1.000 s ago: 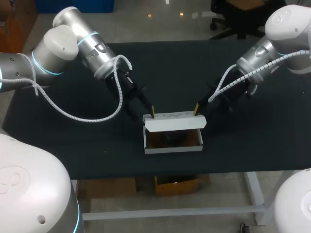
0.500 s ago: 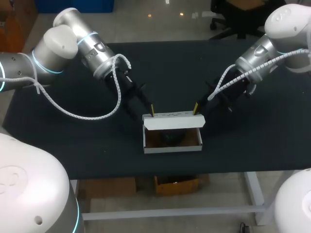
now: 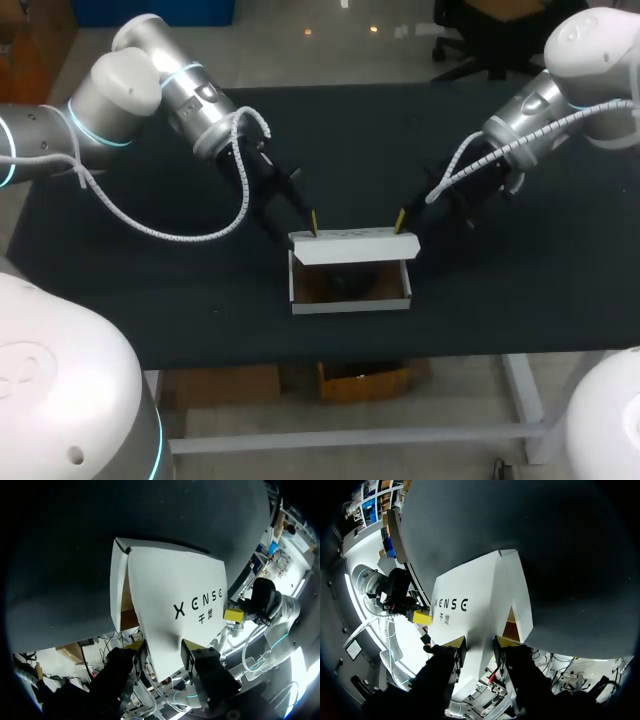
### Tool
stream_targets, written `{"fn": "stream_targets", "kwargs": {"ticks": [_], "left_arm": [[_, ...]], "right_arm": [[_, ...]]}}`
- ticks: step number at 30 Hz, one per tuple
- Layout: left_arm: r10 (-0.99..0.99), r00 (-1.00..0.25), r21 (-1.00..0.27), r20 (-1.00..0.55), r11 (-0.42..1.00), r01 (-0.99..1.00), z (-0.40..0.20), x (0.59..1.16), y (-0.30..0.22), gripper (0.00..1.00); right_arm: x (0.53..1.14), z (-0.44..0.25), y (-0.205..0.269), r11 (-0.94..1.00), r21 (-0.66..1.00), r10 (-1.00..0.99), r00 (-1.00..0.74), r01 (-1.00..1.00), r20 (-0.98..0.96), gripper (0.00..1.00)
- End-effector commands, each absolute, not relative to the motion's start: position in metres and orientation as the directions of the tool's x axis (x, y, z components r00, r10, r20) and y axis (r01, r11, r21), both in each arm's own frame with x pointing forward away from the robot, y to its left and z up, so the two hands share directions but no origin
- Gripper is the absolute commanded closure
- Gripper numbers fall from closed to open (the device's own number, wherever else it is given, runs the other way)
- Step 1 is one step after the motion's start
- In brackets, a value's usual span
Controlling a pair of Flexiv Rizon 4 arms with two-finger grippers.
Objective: Assemble the packaging by folding the flat box into shape, placing the metal phone stand inside, and closing the box properly
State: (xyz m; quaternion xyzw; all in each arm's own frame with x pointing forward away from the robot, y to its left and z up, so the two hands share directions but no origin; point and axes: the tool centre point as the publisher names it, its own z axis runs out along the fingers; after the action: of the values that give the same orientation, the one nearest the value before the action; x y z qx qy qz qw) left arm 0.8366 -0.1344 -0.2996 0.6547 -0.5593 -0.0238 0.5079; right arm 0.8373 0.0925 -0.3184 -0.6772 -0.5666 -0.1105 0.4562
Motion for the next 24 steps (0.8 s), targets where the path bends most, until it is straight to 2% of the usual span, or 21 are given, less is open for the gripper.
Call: {"fn": "stream_targets", "kwargs": {"ticks": [1, 24], "left_arm": [[-0.761, 0.371, 0.702, 0.533, 0.152, -0.696, -0.3005, 0.8442, -0.1395, 0.55], [-0.775, 0.364, 0.714, 0.517, 0.157, -0.682, -0.3027, 0.8506, -0.1475, 0.55]], "right_arm": [[0.8428, -0.3193, 0.0971, 0.071, -0.501, 0.665, 0.333, 0.863, 0.668, 0.66], [0.8508, -0.3110, 0.0991, 0.087, -0.501, 0.637, 0.339, 0.861, 0.692, 0.66]]}}
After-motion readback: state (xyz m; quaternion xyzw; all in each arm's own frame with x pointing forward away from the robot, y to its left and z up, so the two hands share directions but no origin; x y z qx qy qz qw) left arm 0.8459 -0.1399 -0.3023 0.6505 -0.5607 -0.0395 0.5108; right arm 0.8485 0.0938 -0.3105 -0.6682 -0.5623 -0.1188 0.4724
